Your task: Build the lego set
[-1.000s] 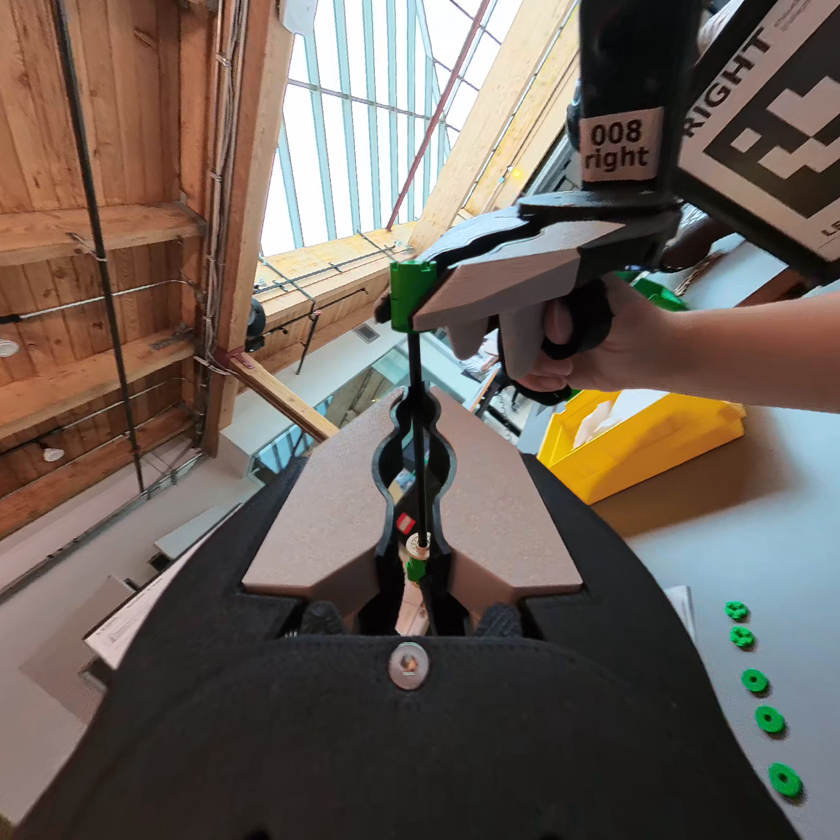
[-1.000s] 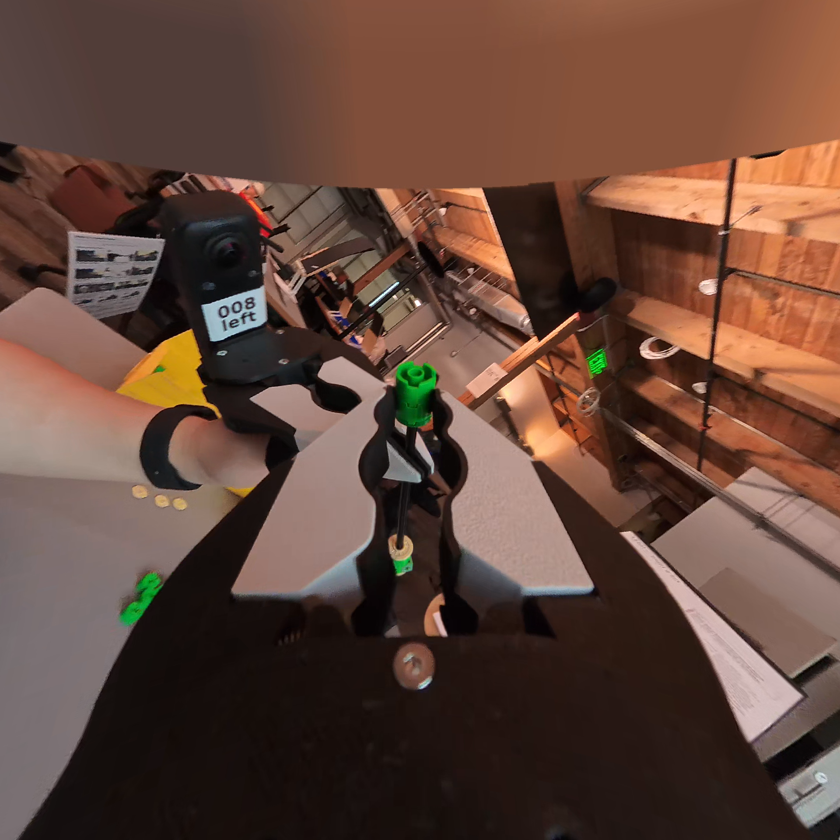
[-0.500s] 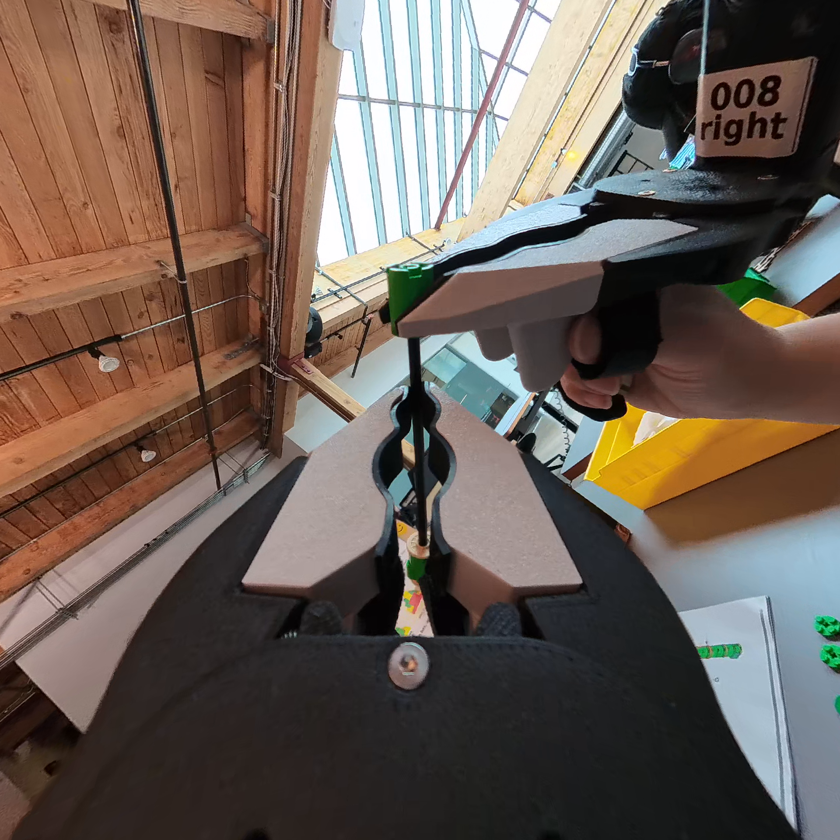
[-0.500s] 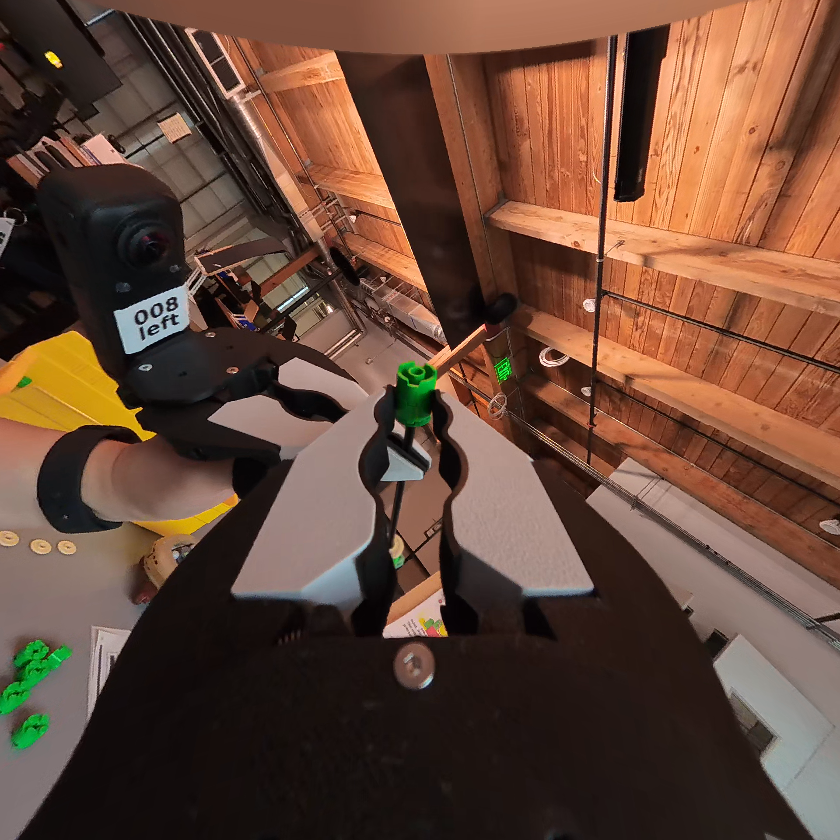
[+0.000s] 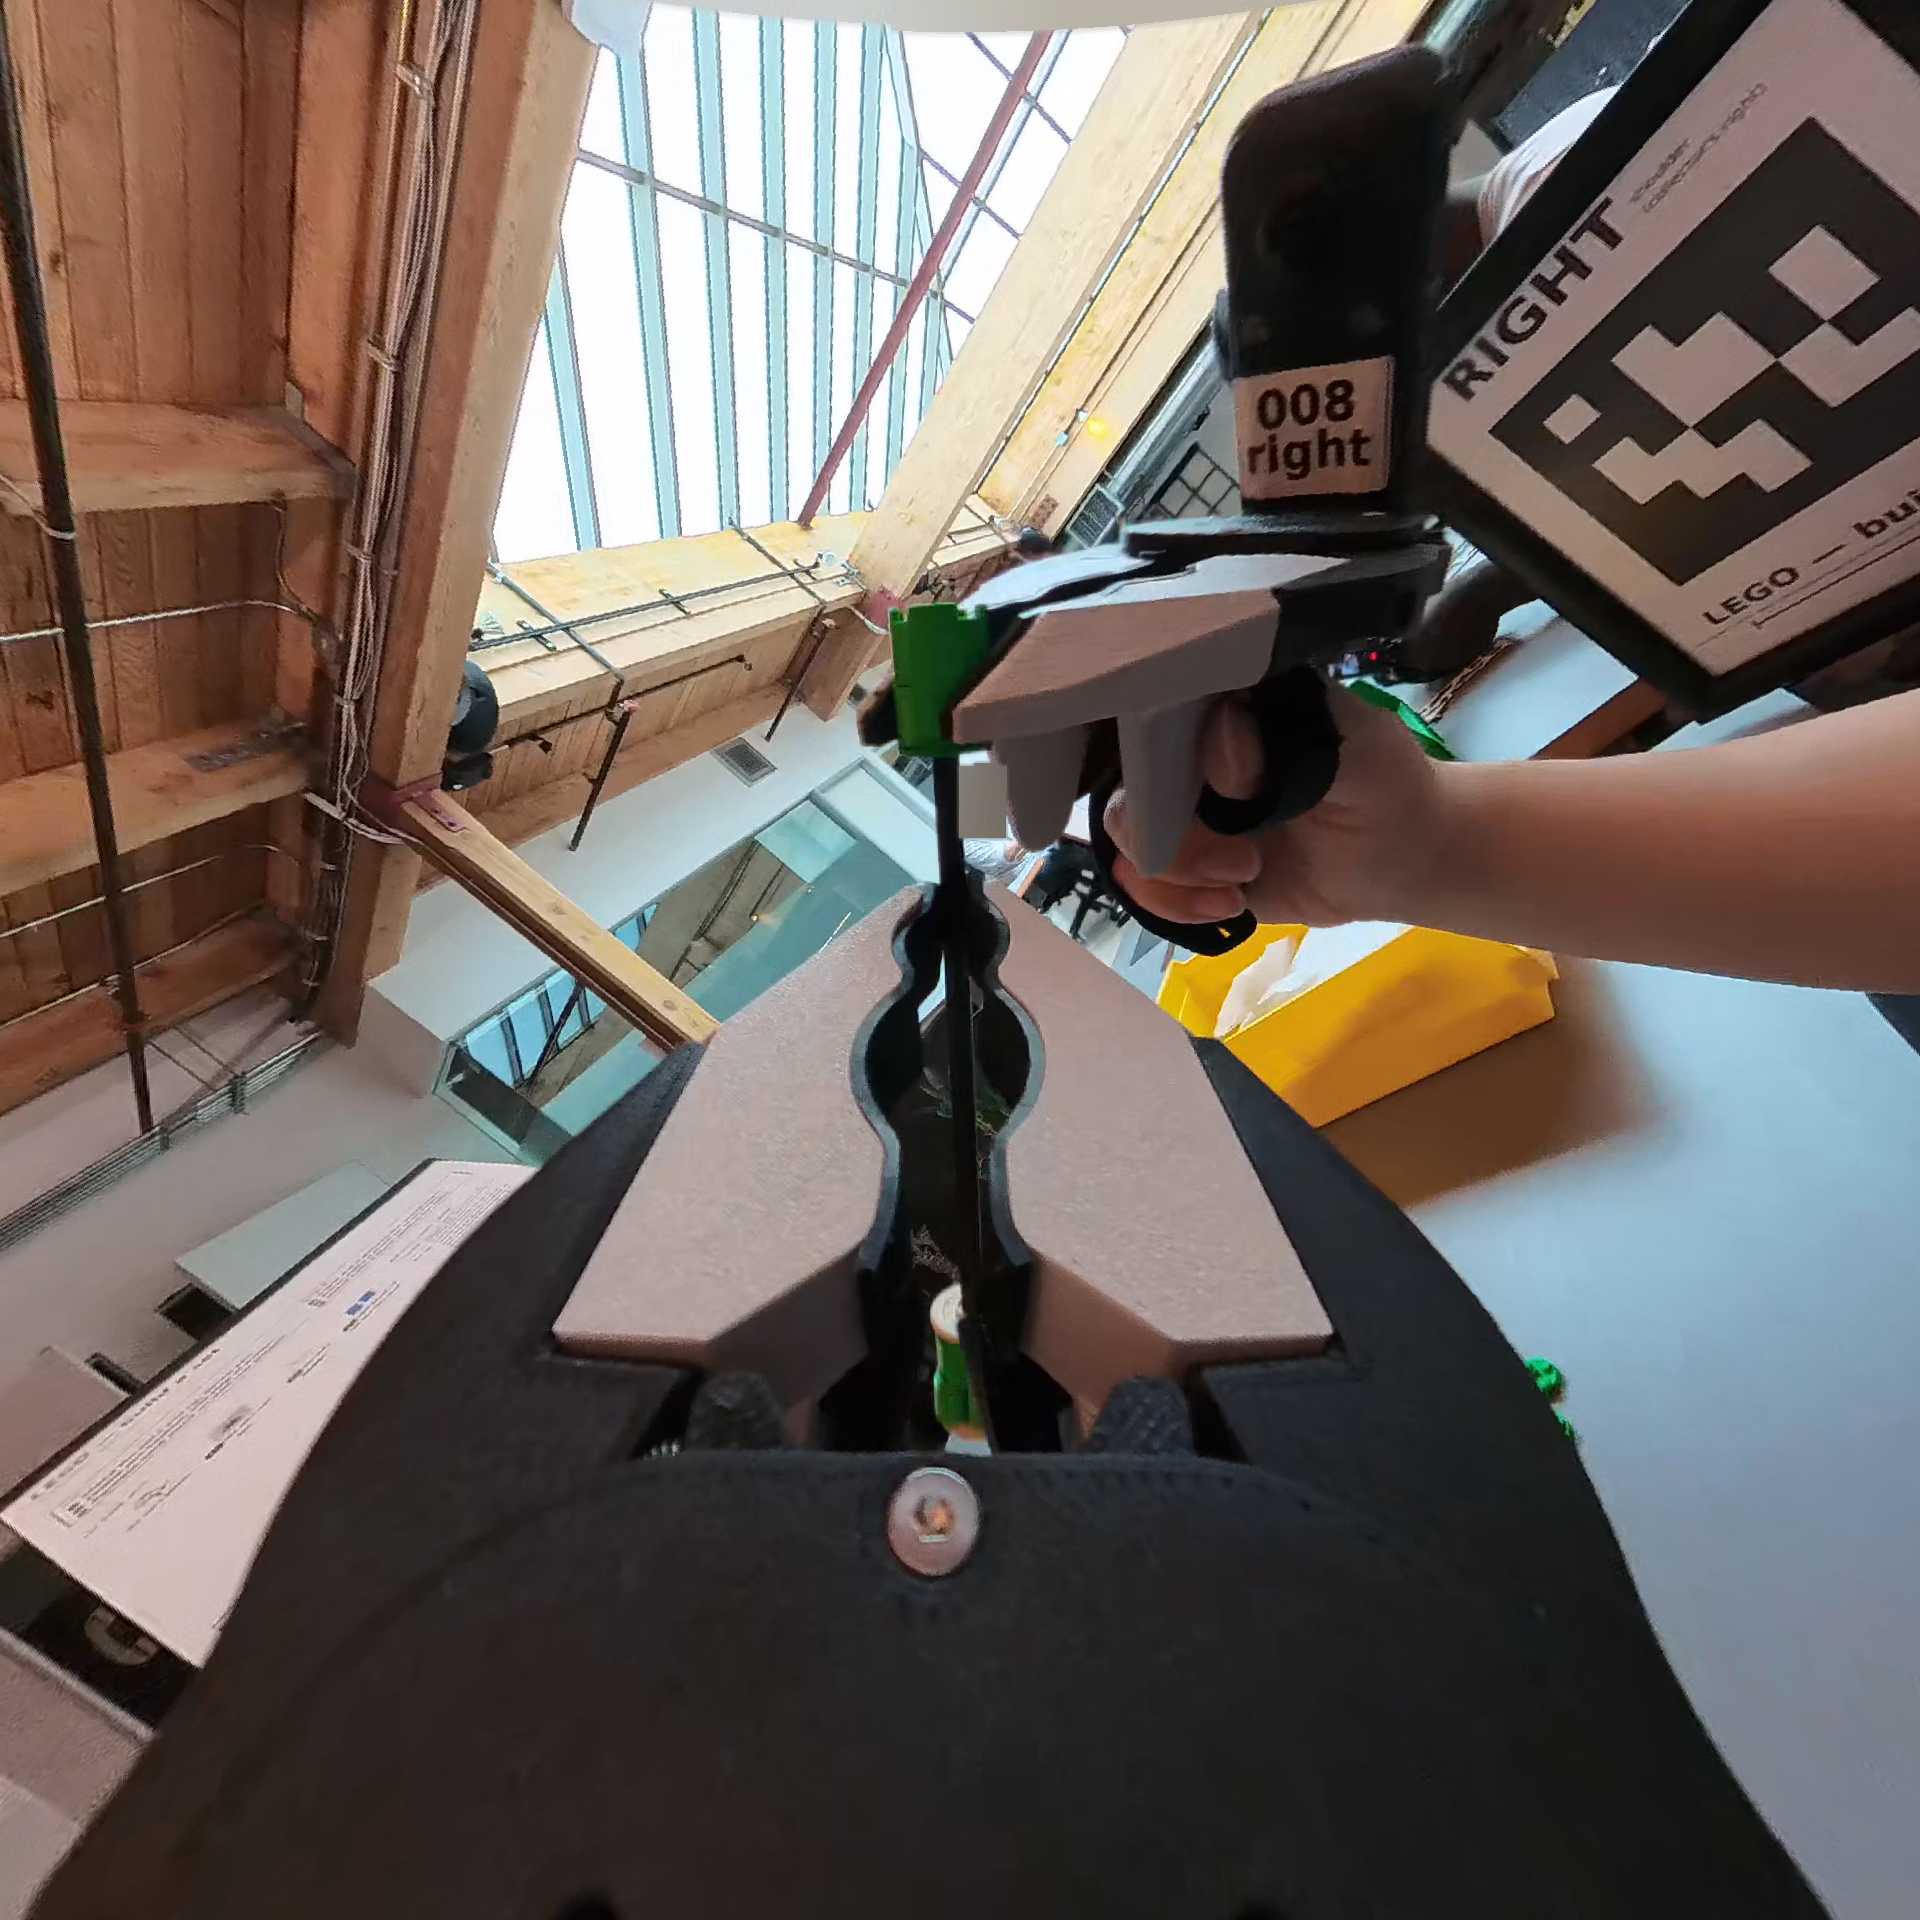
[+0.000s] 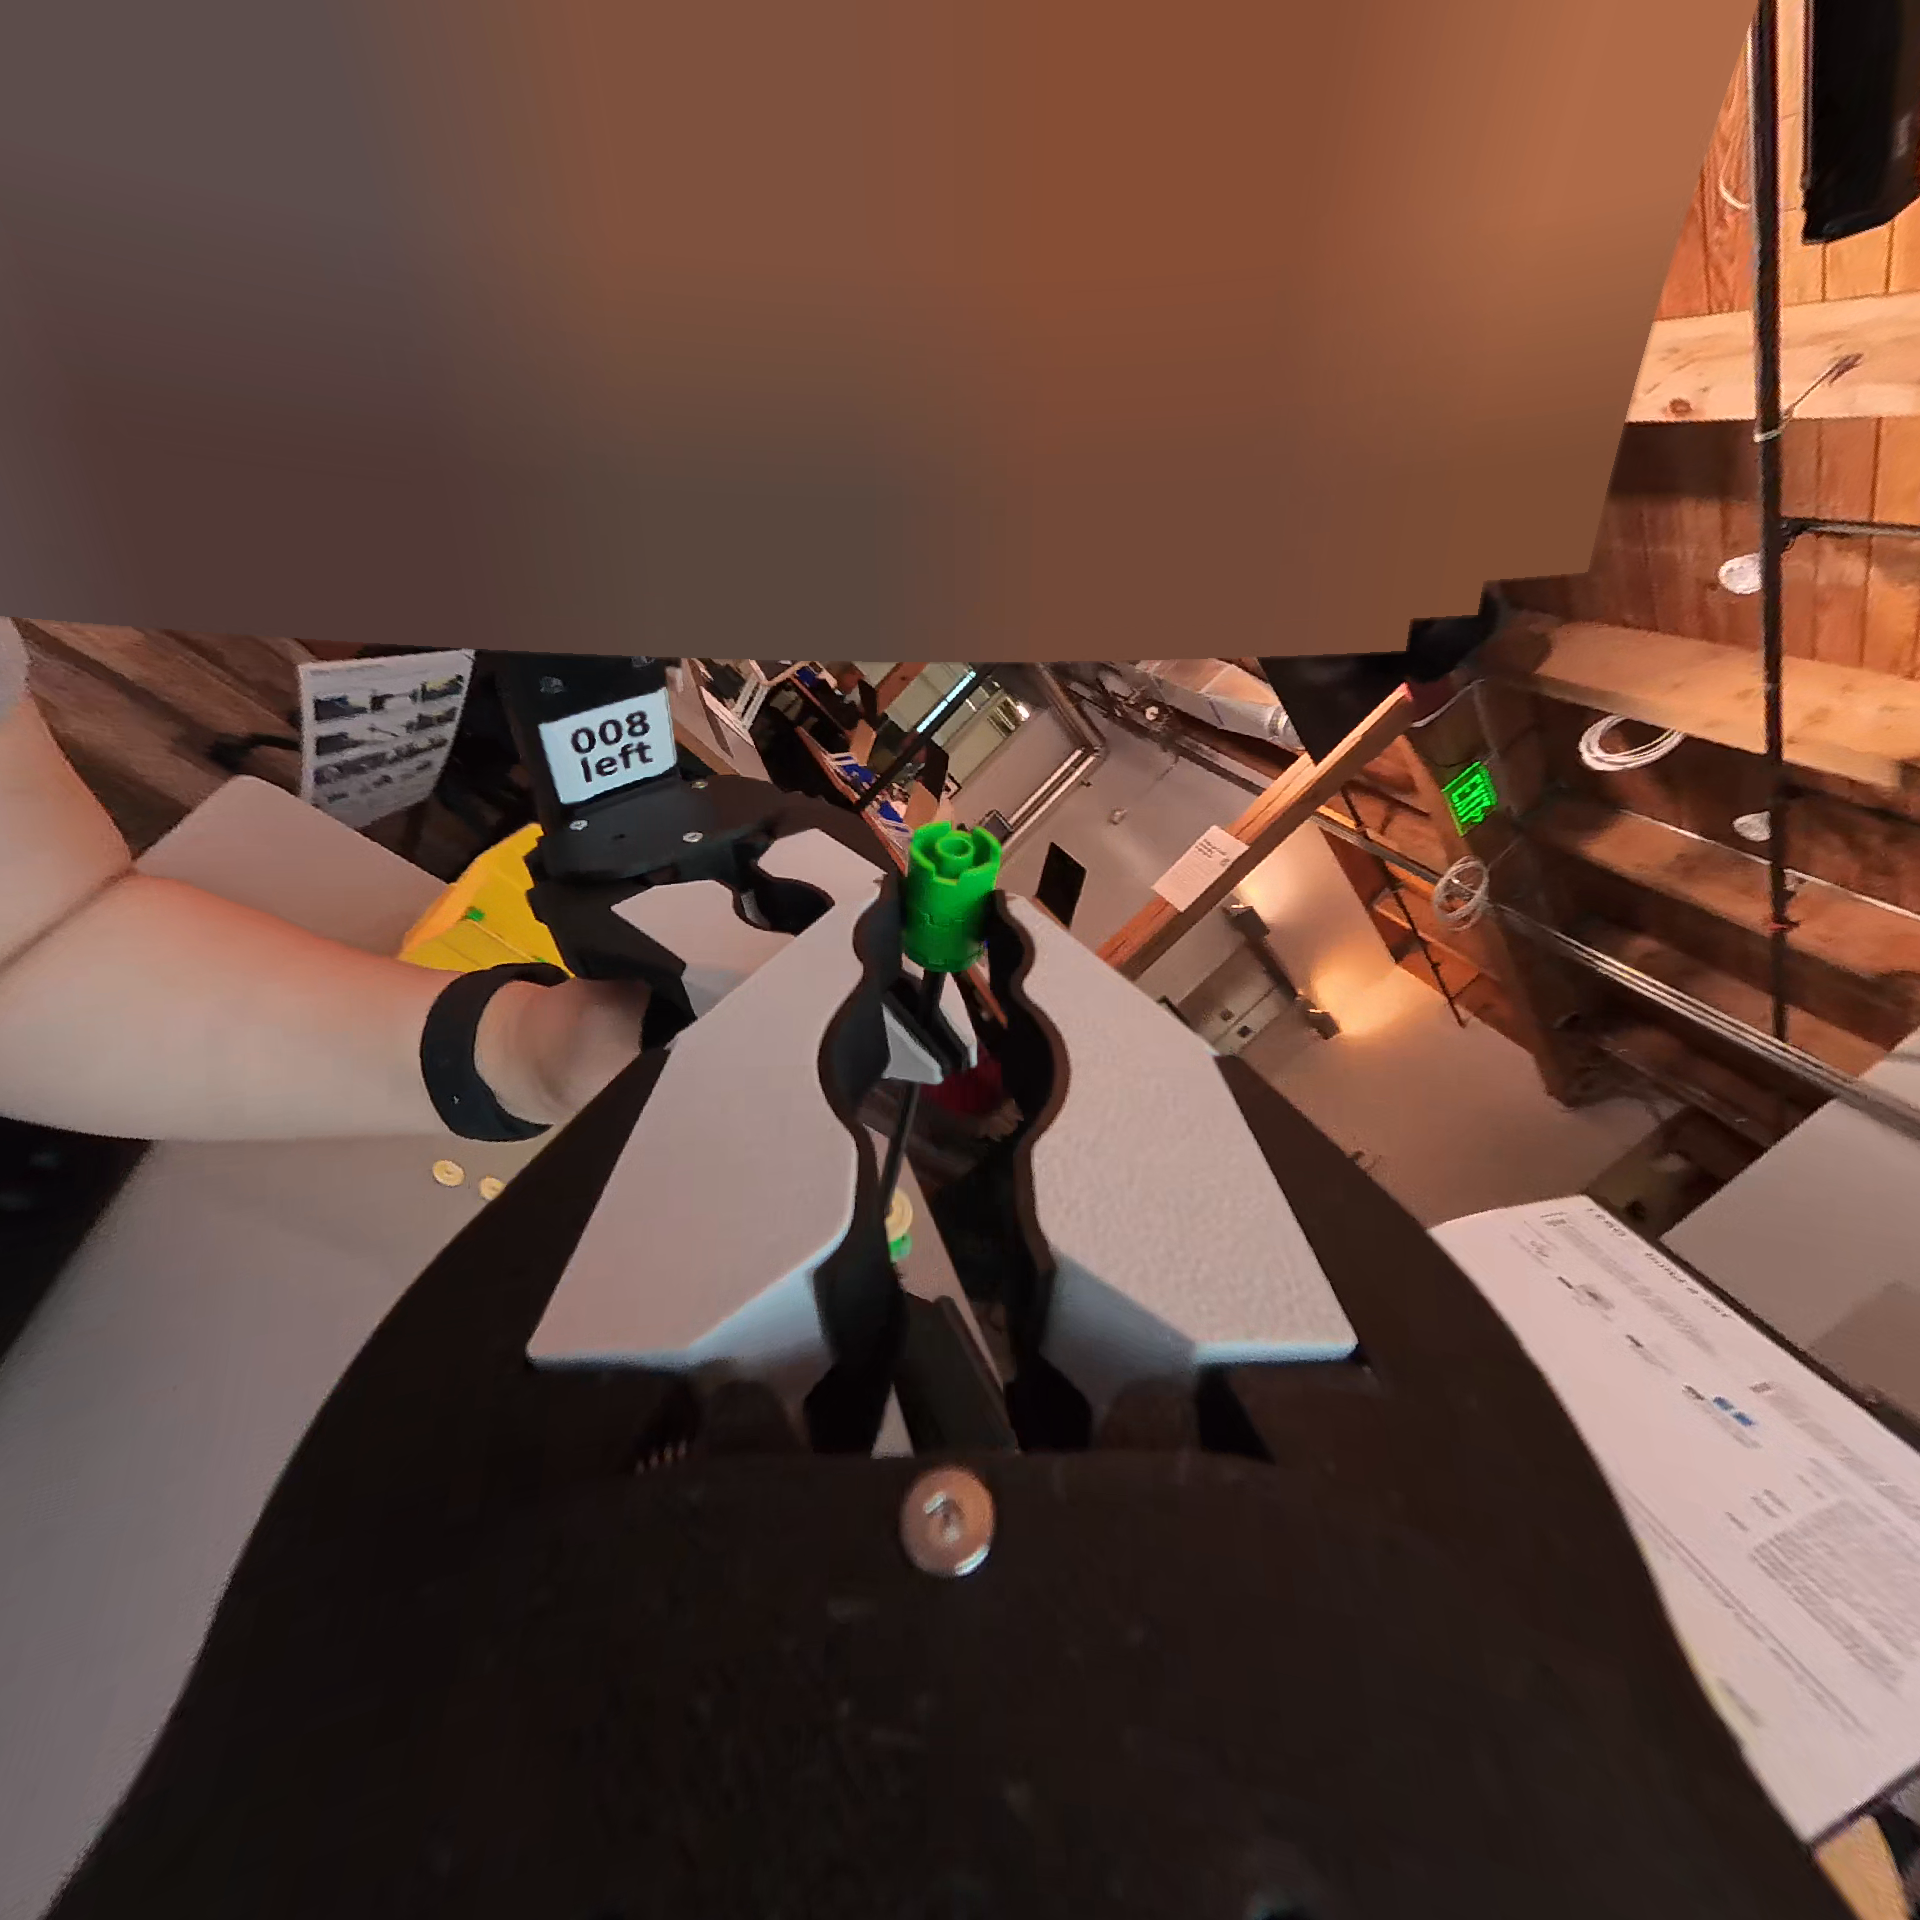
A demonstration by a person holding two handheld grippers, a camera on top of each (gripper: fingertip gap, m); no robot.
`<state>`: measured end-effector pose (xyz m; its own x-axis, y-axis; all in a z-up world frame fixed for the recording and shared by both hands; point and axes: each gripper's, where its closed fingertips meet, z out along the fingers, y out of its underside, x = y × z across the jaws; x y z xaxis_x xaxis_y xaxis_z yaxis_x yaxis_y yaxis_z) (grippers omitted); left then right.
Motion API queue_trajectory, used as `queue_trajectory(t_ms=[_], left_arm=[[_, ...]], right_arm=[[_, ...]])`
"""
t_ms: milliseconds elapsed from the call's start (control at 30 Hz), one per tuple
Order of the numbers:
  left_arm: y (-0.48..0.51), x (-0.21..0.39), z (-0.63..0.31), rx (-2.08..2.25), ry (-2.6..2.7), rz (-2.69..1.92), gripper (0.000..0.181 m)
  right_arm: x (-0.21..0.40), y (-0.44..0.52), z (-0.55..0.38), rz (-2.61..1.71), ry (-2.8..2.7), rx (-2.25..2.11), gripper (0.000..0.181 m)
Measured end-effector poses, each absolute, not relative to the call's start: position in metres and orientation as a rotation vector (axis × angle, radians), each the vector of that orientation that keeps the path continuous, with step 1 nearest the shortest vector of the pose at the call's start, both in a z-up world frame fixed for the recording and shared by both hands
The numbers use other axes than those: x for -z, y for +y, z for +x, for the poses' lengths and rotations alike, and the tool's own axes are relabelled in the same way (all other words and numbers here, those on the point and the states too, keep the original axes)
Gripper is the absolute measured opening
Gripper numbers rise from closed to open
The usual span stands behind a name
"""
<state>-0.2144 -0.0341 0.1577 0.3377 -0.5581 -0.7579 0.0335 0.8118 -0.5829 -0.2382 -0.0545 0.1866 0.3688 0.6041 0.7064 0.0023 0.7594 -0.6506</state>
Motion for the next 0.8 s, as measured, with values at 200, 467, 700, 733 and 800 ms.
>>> queue_trajectory(t_ms=[200, 467, 700, 733, 800], left_arm=[[-0.031, -0.162, -0.213, 0.344, 1.132, -0.574, 0.0], [-0.028, -0.162, -0.212, 0.415, 1.13, -0.61, 0.001], [-0.019, -0.162, -0.209, 0.446, 1.125, -0.703, 0.001], [-0.014, -0.161, -0.208, 0.462, 1.118, -0.736, 0.002], [0.0, -0.16, -0.207, 0.5, 1.073, -0.835, 0.001]], right_arm=[[-0.192, -0.051, -0.233, -0.61, -1.076, -0.537, 0.014], [-0.189, -0.043, -0.235, -0.63, -1.045, -0.607, 0.014], [-0.191, -0.031, -0.229, -0.7, -1.001, -0.718, 0.014], [-0.192, -0.024, -0.227, -0.735, -0.984, -0.75, 0.014], [-0.19, -0.007, -0.224, -0.818, -0.93, -0.819, 0.014]])
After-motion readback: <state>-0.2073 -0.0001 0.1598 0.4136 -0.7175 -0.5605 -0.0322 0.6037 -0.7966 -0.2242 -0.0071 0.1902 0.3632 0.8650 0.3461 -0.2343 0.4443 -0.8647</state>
